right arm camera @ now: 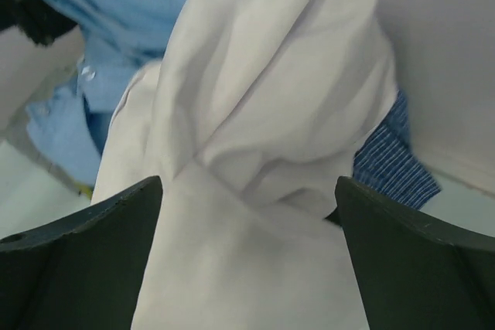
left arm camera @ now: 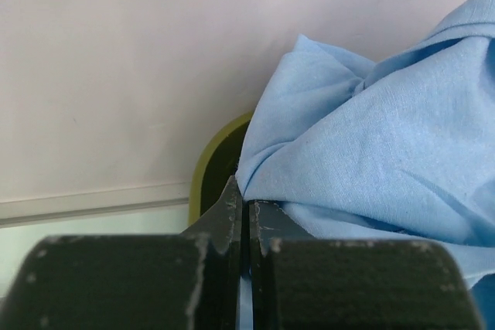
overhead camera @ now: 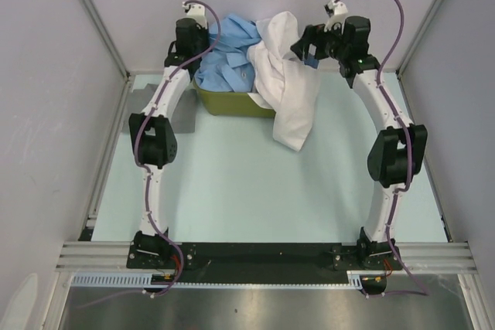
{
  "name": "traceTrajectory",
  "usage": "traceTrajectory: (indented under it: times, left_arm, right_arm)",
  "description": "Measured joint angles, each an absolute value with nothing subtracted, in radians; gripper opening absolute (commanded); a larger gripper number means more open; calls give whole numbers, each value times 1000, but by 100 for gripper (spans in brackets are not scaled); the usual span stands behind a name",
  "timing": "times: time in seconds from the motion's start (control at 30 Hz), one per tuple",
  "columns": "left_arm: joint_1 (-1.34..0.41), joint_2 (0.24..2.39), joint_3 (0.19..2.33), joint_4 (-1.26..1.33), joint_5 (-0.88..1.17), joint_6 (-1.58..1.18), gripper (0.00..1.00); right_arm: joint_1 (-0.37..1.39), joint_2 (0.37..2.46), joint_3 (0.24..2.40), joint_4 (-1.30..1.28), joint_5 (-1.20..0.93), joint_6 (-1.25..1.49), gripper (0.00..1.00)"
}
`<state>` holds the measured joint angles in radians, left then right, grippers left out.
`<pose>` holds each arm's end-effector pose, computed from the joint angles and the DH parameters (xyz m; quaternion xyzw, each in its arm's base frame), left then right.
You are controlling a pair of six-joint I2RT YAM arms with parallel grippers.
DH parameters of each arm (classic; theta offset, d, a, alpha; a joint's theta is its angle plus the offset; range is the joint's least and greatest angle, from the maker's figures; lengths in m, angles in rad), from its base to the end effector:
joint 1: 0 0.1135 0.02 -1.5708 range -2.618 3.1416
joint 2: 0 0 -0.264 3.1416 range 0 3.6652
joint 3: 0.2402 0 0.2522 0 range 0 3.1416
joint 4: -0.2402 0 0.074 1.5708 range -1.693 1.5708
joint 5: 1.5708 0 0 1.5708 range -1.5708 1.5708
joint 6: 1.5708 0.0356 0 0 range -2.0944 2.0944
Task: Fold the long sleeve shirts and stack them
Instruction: Grab the shirt from the pile
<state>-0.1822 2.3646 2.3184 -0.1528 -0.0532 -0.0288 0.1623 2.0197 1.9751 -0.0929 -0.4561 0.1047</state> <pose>0.5541 -0.1002 0.3256 0.0425 0.7726 -0.0462 0.6318 0.4780 0.0942 0.3858 -0.1696 0.7299 0.2541 0.6115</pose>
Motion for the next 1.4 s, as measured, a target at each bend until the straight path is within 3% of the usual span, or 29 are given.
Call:
traceTrajectory:
  times: [0.17,0.3,0.37,0.4,0.43,0.47,0.5,0.7,0.93,1.03,1.07,1.13,1.4]
  left_arm:
    - [-191,2363,2302,-155,-24,-27,0]
    - [-200,2361,2291,-167,6,-19,0]
    - [-208,2359,2287,-168,14,-6,0]
    - [-214,2358,2286,-171,14,4,0]
    - [-221,2358,2286,-173,14,12,0]
    - [-226,2358,2286,-175,14,19,0]
    - [-234,2358,2286,-176,12,27,0]
    - [-247,2358,2285,-183,-24,53,0]
    - [-235,2358,2285,-184,-49,88,0]
    - [-236,2358,2286,-191,-41,112,45]
    - [-238,2358,2287,-198,-31,120,78]
    - [-239,2358,2288,-207,-4,134,98]
    - [-240,2239,2275,-259,106,102,99]
  right_arm:
    - [236,1998,1941,-275,-486,19,100]
    - [303,2076,2034,-382,-471,-39,97]
    - [328,2131,2092,-437,-451,-70,75]
    - [336,2157,2119,-463,-439,-87,49]
    - [343,2187,2154,-499,-423,-101,35]
    - [345,2202,2175,-519,-416,-120,5]
    - [345,2218,2202,-546,-403,-120,0]
    - [279,2177,2288,-603,-388,-105,0]
    - [64,1761,2070,-338,-357,-25,0]
    - [16,1592,2040,-183,-316,7,0]
    - [15,1560,2040,-141,-312,14,0]
    - [20,1499,2048,-58,-315,33,0]
    - [107,1501,2229,27,-338,79,0]
